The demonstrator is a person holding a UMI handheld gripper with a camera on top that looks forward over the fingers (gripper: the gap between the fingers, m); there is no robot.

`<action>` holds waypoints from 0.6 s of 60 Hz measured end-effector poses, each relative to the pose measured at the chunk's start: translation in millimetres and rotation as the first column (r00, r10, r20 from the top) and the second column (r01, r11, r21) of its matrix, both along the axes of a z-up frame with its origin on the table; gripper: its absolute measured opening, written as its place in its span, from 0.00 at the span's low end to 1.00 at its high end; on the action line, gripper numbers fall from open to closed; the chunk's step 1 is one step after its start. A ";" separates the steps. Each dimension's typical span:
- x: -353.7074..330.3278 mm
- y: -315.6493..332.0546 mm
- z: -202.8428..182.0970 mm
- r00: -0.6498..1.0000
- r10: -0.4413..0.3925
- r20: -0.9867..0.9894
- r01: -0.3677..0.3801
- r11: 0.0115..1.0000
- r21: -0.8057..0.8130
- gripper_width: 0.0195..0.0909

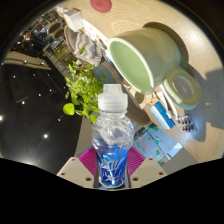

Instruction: Pour water

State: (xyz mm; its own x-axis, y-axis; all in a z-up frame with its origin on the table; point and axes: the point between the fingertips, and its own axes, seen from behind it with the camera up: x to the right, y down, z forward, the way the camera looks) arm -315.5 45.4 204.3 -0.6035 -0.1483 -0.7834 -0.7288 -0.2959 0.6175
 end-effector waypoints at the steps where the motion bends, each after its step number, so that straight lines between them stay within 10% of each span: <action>1: -5.0 12.3 -9.7 1.000 -0.010 -0.015 0.010 1.000 -0.008 0.21; 23: 0.8 -0.1 8.1 0.820 0.145 0.554 -0.191 0.981 0.025 0.22; 36: 86.1 12.0 77.6 0.254 -0.106 0.961 -0.254 0.952 0.172 0.22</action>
